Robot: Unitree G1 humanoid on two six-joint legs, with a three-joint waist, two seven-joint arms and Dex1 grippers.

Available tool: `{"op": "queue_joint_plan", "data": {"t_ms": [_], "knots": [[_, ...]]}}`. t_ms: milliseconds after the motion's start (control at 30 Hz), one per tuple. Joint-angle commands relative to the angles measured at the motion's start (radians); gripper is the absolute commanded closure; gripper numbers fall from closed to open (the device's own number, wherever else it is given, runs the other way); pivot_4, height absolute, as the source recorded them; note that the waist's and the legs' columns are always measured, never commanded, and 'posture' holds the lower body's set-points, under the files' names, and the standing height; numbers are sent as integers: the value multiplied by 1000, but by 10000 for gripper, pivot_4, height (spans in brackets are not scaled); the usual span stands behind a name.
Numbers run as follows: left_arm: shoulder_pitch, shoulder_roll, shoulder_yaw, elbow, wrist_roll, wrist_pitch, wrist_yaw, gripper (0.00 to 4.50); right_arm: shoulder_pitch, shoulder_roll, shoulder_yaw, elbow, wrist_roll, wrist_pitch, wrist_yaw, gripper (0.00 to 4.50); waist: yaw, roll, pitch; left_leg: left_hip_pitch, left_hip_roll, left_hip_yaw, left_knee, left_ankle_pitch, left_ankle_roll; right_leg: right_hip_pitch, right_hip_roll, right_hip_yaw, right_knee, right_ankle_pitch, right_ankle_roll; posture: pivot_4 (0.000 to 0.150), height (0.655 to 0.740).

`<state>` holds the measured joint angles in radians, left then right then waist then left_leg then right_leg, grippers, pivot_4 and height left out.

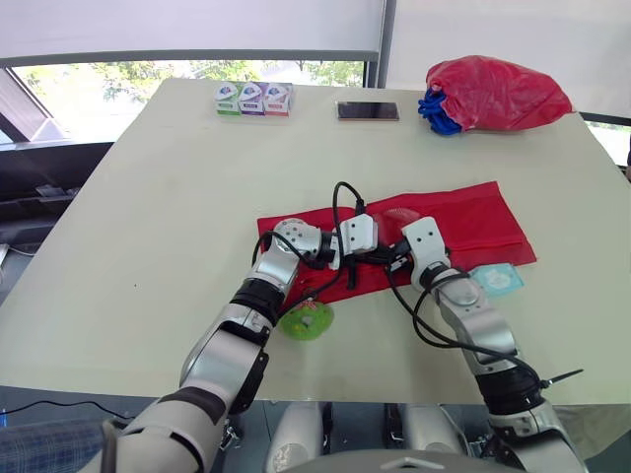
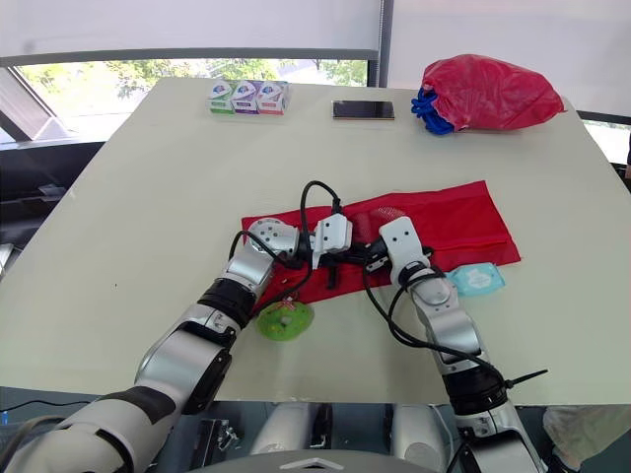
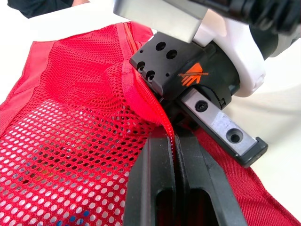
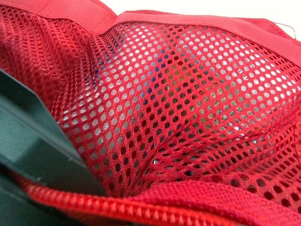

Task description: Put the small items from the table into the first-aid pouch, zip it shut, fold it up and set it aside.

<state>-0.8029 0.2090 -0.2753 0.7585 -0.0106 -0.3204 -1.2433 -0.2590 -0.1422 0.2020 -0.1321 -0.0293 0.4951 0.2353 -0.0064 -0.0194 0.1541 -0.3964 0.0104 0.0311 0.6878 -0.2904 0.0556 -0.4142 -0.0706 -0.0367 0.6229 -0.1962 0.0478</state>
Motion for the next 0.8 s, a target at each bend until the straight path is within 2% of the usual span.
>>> {"op": "queue_joint_plan", "data": {"t_ms": [33,300,500,533,600,667,700,733,800], "knots": [[-34,-7,4,32,2,-40,5,45000,41,-37,-33,-168,27,10,35,44280,1,0,0,0,0,0,0,0,0,0,0,0,0,0,0,1500,7400],[-110,17,16,174,27,-115,23,45000,236,-207,-137,-513,162,81,189,44280,1,0,0,0,0,-1,0,0,0,0,0,0,0,0,0,1500,7400],[-159,61,18,279,55,-181,7,45000,477,-304,-404,-664,345,-48,347,44280,5,-1,0,1,0,-1,0,0,0,1,1,0,0,0,0,1500,7400],[-164,68,17,293,58,-191,-2,45000,520,-317,-458,-671,376,-60,371,40511,5,-1,0,1,0,-1,0,0,0,1,1,0,0,0,0,1500,7400],[-172,80,18,314,62,-206,-8,45000,588,-338,-551,-676,428,-95,417,36340,6,-1,0,1,0,0,0,0,0,2,1,0,0,0,1,1500,7400],[-178,88,21,328,62,-216,-16,45000,635,-356,-607,-680,478,-119,459,25150,2,-1,0,2,1,0,1,0,0,2,1,1,0,0,0,1500,7400],[-180,95,22,334,61,-219,-24,45000,662,-362,-657,-683,523,-126,484,22587,3,-1,0,2,1,1,1,0,0,2,1,1,0,0,1,1500,7400],[-181,108,25,338,58,-219,-40,45000,696,-370,-736,-690,597,-135,520,18171,4,-1,0,2,1,1,1,0,0,2,1,1,0,-1,1,1500,7400],[-182,128,28,343,58,-221,-61,45000,742,-379,-847,-695,704,-153,559,7466,3,-1,0,2,2,0,0,0,0,2,1,1,0,-1,1,1500,7400]]}}
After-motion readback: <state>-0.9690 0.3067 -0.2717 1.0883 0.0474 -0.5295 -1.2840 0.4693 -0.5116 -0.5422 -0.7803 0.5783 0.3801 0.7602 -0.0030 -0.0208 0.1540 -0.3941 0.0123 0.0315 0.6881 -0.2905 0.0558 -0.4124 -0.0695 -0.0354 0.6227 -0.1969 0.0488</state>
